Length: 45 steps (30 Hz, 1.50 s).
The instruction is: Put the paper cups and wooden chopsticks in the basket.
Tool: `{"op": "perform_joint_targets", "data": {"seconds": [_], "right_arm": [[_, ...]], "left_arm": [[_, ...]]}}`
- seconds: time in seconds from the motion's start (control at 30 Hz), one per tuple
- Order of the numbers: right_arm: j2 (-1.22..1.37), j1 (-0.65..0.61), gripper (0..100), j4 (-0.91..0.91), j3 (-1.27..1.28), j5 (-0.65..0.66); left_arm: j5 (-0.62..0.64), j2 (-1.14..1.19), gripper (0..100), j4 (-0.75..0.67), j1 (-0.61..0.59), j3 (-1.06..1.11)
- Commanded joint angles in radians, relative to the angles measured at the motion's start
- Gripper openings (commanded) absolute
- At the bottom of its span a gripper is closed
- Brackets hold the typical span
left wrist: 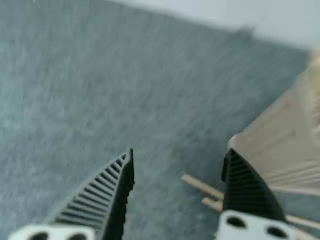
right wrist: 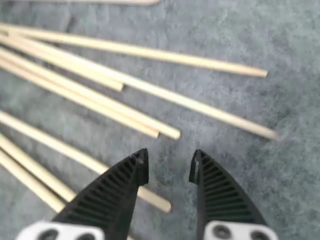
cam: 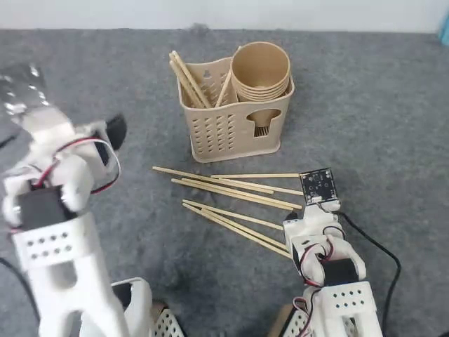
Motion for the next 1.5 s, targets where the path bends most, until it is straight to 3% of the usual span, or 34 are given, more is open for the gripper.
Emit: {"op": "perform_joint_targets", "data": {"seconds": [0.0, 0.17, 0.27, 0.47, 0.63, 0.73, 0.97, 1.17, 1.47], "right_arm": [[-0.016, 0.012, 14.4, 0.076, -0.058, 0.055], [-0.015, 0.021, 14.3, 0.186, -0.170, 0.072], [-0.005, 0.015, 14.1, 0.269, -0.282, 0.187], [0.054, 0.013, 14.3, 0.378, -0.416, 0.364], [0.321, 0.001, 14.5, 0.392, -0.508, 0.405], [0.524, -0.097, 15.3, 0.394, -0.572, 0.400], [0.898, -0.343, 33.6, 0.392, -0.784, 0.267], [1.095, -0.397, 29.9, 0.185, -0.827, 0.275], [1.279, -0.398, 29.7, -0.051, -0.827, 0.345]], "left_arm": [[-0.002, -0.049, 27, -0.172, -0.064, 0.263], [-0.006, -0.089, 27, -0.446, -0.074, 0.615], [-0.003, -0.089, 27, -0.580, -0.074, 0.708], [-0.002, -0.087, 27, -0.583, -0.095, 0.707], [-0.002, -0.086, 27, -0.583, -0.092, 0.708], [-0.002, -0.086, 27, -0.583, -0.091, 0.708], [-0.002, 0.034, 27, -0.585, -0.097, 0.654], [-0.002, 0.288, 27, -0.588, -0.193, 0.475], [-0.002, 0.368, 27, -0.588, -0.150, 0.430]]}}
